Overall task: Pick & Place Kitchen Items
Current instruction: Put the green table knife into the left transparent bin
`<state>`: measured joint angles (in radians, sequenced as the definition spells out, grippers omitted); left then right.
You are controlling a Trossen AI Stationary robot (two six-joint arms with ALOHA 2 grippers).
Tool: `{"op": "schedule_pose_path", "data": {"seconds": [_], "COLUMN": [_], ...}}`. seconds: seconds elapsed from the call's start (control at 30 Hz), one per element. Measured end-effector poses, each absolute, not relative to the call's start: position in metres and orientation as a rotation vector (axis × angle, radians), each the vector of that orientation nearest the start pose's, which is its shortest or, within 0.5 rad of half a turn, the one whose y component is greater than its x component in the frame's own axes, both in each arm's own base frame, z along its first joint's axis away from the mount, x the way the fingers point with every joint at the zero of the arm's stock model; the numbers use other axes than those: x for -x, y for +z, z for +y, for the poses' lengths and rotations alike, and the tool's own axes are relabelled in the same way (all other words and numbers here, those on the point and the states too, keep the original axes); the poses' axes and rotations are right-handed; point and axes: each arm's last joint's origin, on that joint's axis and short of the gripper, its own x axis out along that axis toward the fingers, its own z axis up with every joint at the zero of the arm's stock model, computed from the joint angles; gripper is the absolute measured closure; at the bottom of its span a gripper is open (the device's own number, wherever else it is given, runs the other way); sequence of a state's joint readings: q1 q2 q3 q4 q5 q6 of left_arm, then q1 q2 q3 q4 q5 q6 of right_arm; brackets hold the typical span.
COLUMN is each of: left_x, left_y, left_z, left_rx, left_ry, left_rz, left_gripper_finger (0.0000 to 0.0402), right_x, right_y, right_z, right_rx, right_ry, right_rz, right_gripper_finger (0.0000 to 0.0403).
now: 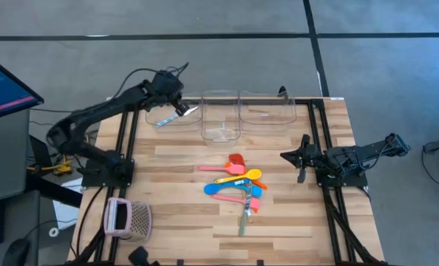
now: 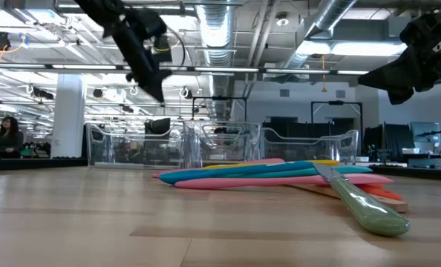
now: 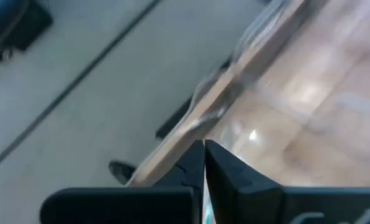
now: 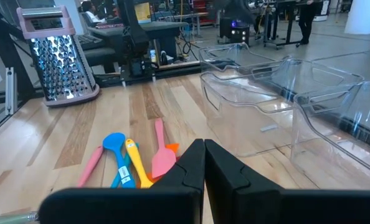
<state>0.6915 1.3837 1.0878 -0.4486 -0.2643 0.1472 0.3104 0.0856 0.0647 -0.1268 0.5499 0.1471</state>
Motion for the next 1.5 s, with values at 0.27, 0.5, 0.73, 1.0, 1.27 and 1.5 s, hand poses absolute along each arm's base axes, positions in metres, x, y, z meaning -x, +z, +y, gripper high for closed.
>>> {"op": "schedule_pose_path", "data": {"seconds": [0.27, 0.5, 0.73, 1.0, 1.27, 1.5], "left_x": [-0.229, -0.261, -0.302, -0.34, -0.359, -0.371], "left_y": [0.326, 0.321, 0.292, 0.256, 0.224, 0.202], "left_z": [0.125, 0.056, -0.006, -0.053, -0.086, -0.119], "left_rx": [-0.033, -0.107, -0.099, -0.007, 0.122, 0.212], "left_ry": [0.712, 0.589, 0.438, 0.343, 0.302, 0.221], "left_rz": [0.621, 0.597, 0.578, 0.508, 0.464, 0.383], "left_gripper_finger": [0.04, 0.04, 0.04, 0.04, 0.04, 0.04], "right_x": [-0.095, -0.095, -0.095, -0.095, -0.095, -0.095], "right_y": [0.167, 0.167, 0.167, 0.167, 0.167, 0.167], "right_z": [0.015, 0.015, 0.015, 0.015, 0.015, 0.015], "right_rx": [-0.085, -0.088, -0.088, -0.088, -0.088, -0.087], "right_ry": [-0.248, -0.246, -0.244, -0.243, -0.242, -0.242], "right_rz": [0.117, 0.117, 0.116, 0.117, 0.116, 0.117], "right_gripper_finger": [0.04, 0.04, 0.04, 0.04, 0.04, 0.04]}}
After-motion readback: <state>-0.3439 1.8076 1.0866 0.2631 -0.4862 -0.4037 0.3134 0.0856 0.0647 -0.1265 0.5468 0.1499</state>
